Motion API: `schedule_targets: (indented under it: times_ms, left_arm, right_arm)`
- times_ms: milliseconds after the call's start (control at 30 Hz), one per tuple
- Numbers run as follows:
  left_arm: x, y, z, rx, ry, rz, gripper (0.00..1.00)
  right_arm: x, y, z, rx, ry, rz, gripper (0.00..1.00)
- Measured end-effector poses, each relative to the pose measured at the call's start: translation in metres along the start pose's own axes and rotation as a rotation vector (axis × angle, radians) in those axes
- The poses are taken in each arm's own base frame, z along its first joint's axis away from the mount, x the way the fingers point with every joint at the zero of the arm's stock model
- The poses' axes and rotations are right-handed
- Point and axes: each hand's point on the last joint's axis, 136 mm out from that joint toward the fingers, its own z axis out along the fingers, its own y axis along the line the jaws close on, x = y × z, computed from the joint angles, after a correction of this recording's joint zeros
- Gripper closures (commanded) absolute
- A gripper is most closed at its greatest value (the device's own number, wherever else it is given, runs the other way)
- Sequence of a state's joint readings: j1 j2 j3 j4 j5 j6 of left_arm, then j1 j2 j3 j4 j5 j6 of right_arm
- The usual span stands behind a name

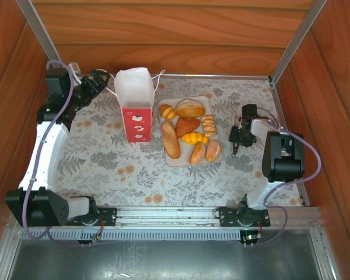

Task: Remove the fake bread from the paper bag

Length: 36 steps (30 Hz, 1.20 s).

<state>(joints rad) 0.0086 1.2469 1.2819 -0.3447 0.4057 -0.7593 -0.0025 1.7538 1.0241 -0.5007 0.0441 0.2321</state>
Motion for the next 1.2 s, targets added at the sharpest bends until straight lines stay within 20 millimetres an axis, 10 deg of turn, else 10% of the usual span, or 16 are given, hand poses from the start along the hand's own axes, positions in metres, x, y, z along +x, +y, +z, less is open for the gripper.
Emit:
schedule_targets:
  times_ms: [367,400,567,700,1200]
  left_arm:
    - [-0.015,0.017,-0.067,-0.165,-0.228,0.136,0.00]
    - [-0.014,0.022,-0.073,-0.189,-0.248,0.150,0.00]
    - [-0.006,0.056,-0.093,-0.328,-0.310,0.187,0.00]
    - [0.000,0.089,-0.105,-0.457,-0.358,0.198,0.00]
    - [0.075,0.225,-0.067,-0.674,-0.328,0.343,0.00]
  right_arm:
    - [-0.005,-0.012,0.001,0.027,0.004,0.018,0.42]
    - [-0.005,-0.014,0.001,0.030,0.004,0.020,0.23]
    - [-0.005,-0.019,0.000,0.043,0.008,0.019,0.01]
    - [0.000,-0.021,-0.006,0.054,0.022,0.019,0.00]
    - [-0.002,-0.028,-0.105,0.038,-0.375,0.059,0.00]
